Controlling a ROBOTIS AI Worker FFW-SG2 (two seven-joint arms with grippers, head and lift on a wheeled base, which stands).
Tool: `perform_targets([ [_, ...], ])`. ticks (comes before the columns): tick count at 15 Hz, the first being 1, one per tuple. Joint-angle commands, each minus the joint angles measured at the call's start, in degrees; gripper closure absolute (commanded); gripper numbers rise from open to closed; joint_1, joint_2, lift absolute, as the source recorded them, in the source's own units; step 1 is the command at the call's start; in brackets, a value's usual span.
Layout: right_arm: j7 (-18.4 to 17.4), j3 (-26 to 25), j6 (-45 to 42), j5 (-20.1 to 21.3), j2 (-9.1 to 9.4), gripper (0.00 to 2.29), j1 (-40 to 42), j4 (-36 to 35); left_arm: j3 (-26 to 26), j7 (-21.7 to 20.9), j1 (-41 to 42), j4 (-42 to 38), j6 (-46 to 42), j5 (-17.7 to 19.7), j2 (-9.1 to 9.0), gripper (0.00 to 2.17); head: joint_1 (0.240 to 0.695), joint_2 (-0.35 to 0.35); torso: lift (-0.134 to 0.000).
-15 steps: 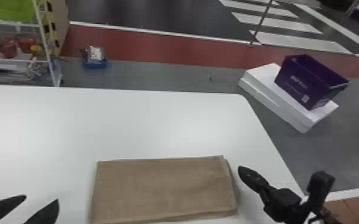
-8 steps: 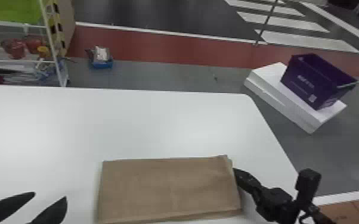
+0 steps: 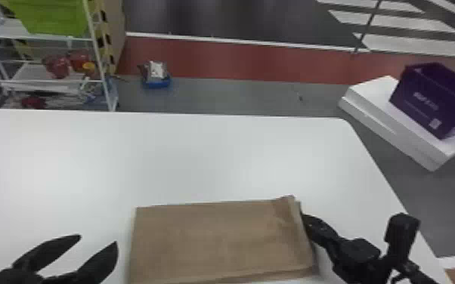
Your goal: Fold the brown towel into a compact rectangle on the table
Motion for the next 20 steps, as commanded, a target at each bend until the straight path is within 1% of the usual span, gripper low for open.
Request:
perform_targets([
  [1,-0.2,1.9,0.2,0.0,0.05,1.9,1.2,-1.6,0.0,0.0,-0.2,0.0,0.0,0.0,-0.15,0.2,0.695,-0.136,-0.123],
  [4,-1.0,4.8,0.6,-0.1,0.05,1.9,2.6,-3.6,0.0,0.1,-0.4,0.2,0.0,0.0,-0.15,0.2,0.695,-0.107,-0.123],
  [7,-1.3,6.8,0.6,-0.1,0.05,1.9,3.7,-5.1,0.0,0.1,-0.6,0.5,0.0,0.0,-0.15,0.2,0.695,-0.064,-0.123],
  [9,-1.4,6.4,0.7,-0.1,0.05,1.9,3.9,-5.2,0.4,0.1,-0.6,0.6,0.0,0.0,-0.15,0.2,0.695,-0.045,-0.123],
  [11,-1.2,4.5,0.2,-1.2,0.05,1.89,4.8,-5.8,0.7,0.1,-0.8,1.0,0.0,0.0,-0.15,0.2,0.695,-0.035,-0.123],
  [12,-1.2,3.3,0.4,-2.3,0.05,1.83,5.3,-6.0,0.6,0.1,-1.1,1.2,0.0,0.0,-0.15,0.2,0.695,-0.037,-0.123],
  [13,-1.2,2.0,0.4,-3.0,0.05,1.56,5.3,-6.0,0.6,0.1,-1.2,1.4,0.0,0.0,-0.15,0.2,0.695,-0.043,-0.123],
  [14,-0.8,0.9,0.4,-3.1,0.05,0.97,5.3,-6.0,0.5,0.0,-1.4,1.5,0.0,0.0,-0.15,0.2,0.695,-0.064,-0.123],
  [15,-0.5,-0.3,0.4,-4.2,0.05,0.33,5.4,-6.2,0.4,0.0,-1.4,1.5,0.0,0.0,-0.15,0.2,0.695,-0.064,-0.123],
  [16,-0.3,-1.1,0.6,-4.9,0.05,0.19,5.5,-6.5,0.1,0.0,-1.4,1.4,0.0,0.0,-0.15,0.2,0.695,-0.092,-0.123],
  [18,0.3,-3.1,4.4,-6.3,0.05,0.19,5.6,-8.0,-0.4,0.1,-1.4,1.5,0.0,0.0,-0.15,0.2,0.695,-0.115,-0.123],
  [20,0.5,-4.2,5.8,-7.6,0.05,0.19,5.6,-8.5,-1.0,0.1,-1.4,2.0,-0.2,0.0,-0.15,0.2,0.695,-0.145,-0.123],
])
